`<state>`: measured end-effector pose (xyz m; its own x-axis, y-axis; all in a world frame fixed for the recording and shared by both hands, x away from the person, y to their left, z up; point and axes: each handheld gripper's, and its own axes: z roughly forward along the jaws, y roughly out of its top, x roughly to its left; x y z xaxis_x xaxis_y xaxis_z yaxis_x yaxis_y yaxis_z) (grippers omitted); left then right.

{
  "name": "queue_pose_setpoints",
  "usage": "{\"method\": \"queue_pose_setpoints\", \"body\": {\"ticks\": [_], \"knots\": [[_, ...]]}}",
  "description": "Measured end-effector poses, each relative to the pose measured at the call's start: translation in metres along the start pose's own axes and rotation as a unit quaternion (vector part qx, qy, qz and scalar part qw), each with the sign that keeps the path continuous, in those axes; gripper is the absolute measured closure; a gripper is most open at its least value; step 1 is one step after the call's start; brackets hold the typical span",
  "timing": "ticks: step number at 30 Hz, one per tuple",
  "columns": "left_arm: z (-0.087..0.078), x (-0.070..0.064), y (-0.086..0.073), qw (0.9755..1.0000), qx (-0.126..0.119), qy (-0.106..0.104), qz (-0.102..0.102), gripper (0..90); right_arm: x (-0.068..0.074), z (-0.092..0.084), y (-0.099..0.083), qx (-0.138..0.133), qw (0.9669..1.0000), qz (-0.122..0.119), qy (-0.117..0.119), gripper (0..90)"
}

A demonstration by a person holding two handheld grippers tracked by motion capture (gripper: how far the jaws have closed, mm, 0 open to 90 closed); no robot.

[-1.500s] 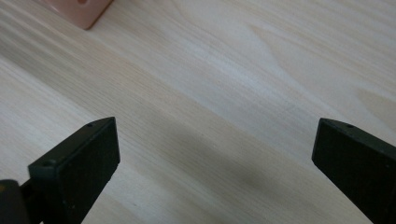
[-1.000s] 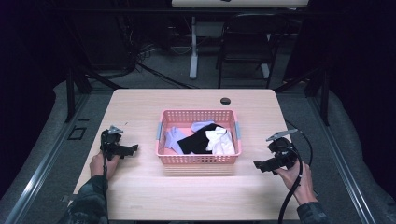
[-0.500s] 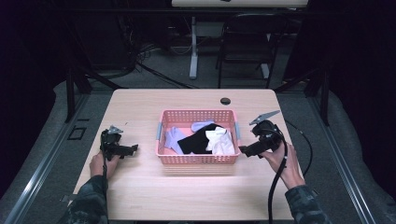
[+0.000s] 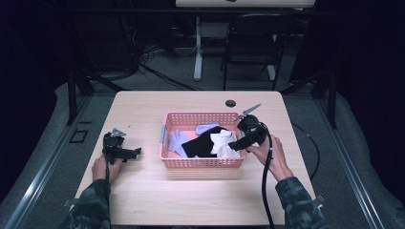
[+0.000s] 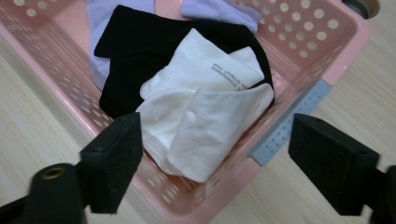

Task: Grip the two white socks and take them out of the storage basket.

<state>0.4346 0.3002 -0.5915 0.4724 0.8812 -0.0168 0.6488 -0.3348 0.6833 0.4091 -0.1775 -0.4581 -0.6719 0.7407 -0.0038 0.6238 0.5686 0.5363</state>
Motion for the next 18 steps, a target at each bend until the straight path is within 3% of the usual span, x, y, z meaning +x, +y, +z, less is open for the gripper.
{"method": "queue_pose_setpoints", "body": {"ticks": [6,8,15,18], "knots": [[0.000,0.000,0.000,1.0000,0.000,0.000,0.000,0.0,-0.001,0.020,0.008,0.025,0.9997,0.001,0.001,29.7],[0.000,0.000,0.000,1.0000,0.000,0.000,0.000,0.0,-0.003,0.032,0.010,0.035,0.9993,0.012,0.005,35.1],[0.000,0.000,0.000,1.0000,0.000,0.000,0.000,0.0,-0.004,0.052,0.015,0.073,0.9972,0.020,0.001,37.8],[0.000,0.000,0.000,1.0000,0.000,0.000,0.000,0.0,-0.003,0.057,0.015,0.081,0.9963,0.029,-0.007,44.0]]}}
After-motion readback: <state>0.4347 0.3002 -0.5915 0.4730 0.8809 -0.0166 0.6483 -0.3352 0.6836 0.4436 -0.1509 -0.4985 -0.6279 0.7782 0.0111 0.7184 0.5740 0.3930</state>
